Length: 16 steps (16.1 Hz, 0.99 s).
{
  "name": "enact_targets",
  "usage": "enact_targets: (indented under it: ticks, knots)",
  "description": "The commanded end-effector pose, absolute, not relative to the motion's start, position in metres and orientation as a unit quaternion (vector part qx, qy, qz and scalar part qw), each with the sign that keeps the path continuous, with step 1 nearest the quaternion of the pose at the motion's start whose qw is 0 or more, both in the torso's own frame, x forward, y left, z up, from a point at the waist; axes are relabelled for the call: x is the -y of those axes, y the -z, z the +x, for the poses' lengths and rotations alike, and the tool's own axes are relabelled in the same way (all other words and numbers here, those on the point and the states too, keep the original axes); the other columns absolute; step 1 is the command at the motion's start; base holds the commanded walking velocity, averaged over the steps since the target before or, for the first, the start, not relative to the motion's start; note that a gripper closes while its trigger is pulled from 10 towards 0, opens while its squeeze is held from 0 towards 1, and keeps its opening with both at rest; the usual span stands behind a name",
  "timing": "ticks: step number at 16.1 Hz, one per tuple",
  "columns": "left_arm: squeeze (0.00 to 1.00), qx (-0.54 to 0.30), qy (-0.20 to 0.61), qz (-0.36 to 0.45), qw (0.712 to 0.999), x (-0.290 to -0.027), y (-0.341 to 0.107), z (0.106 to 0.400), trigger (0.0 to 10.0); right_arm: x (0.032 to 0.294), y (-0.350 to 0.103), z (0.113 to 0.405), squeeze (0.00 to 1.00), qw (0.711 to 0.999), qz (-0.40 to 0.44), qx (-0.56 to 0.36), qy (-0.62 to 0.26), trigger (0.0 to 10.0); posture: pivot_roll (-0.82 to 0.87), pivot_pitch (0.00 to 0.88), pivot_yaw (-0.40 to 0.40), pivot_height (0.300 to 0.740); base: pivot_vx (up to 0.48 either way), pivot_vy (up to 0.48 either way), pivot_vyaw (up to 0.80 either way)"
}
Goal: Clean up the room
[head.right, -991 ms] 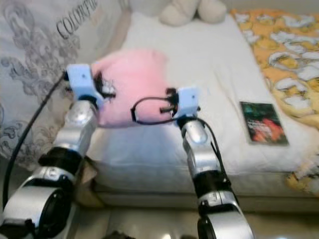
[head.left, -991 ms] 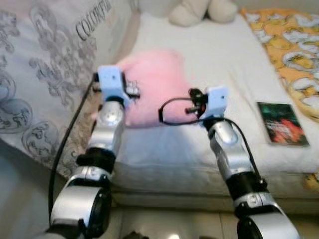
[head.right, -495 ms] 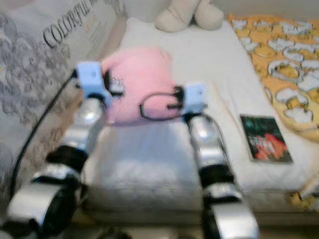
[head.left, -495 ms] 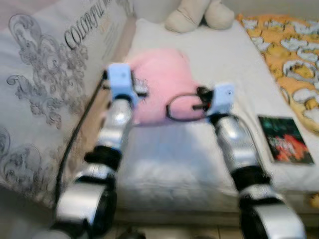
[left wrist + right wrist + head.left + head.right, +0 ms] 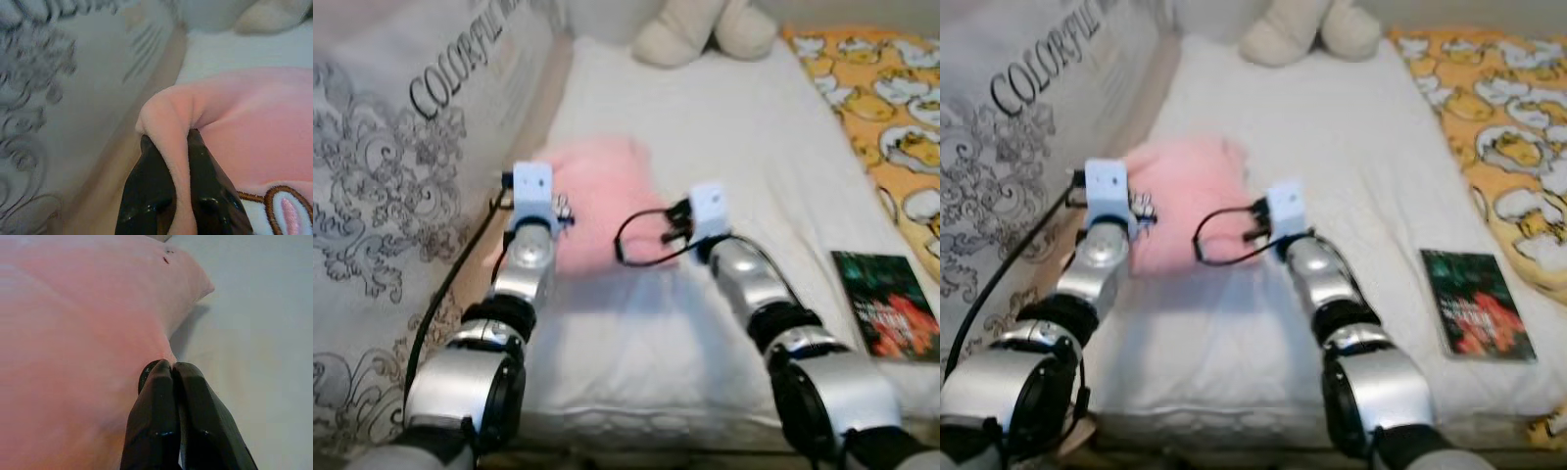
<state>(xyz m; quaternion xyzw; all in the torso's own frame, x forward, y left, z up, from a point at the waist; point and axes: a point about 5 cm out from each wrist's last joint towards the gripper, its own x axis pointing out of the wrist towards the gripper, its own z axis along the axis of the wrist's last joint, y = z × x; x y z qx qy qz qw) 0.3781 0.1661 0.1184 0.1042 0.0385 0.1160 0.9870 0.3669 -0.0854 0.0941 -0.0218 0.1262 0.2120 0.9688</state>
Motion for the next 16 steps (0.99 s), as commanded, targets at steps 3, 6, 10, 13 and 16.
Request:
enact_targets:
  ticks: [3, 6, 10, 13, 16]
  knots:
    - [0.0, -0.03, -0.196, 0.151, 0.968, -0.215, -0.12, 0.371, 10.0, 0.065, -0.084, 0.358, 0.0, 0.958, -0.048, -0.139, -0.245, 10.0, -0.07, 0.026, 0.055, 0.74, 0.0, 0.0, 0.0]
    - [0.0, -0.016, -0.235, 0.163, 0.958, -0.24, -0.132, 0.37, 10.0, 0.049, -0.087, 0.357, 0.0, 0.955, -0.051, -0.132, -0.259, 10.0, -0.05, 0.035, 0.041, 0.74, 0.0, 0.0, 0.0]
    - [0.0, -0.066, -0.195, 0.17, 0.964, -0.223, -0.099, 0.36, 10.0, 0.052, -0.074, 0.351, 0.0, 0.948, -0.109, -0.154, -0.256, 10.0, -0.03, 0.049, 0.016, 0.74, 0.0, 0.0, 0.0]
    - [0.0, -0.097, -0.161, 0.117, 0.975, -0.2, -0.083, 0.356, 10.0, 0.065, -0.067, 0.349, 0.0, 0.948, -0.139, -0.164, -0.236, 10.0, -0.03, 0.052, 0.017, 0.74, 0.0, 0.0, 0.0]
    - [0.0, -0.11, -0.144, 0.037, 0.983, -0.177, -0.078, 0.358, 10.0, 0.075, -0.07, 0.354, 0.0, 0.954, -0.132, -0.164, -0.214, 10.0, -0.04, 0.041, 0.021, 0.74, 0.0, 0.0, 0.0]
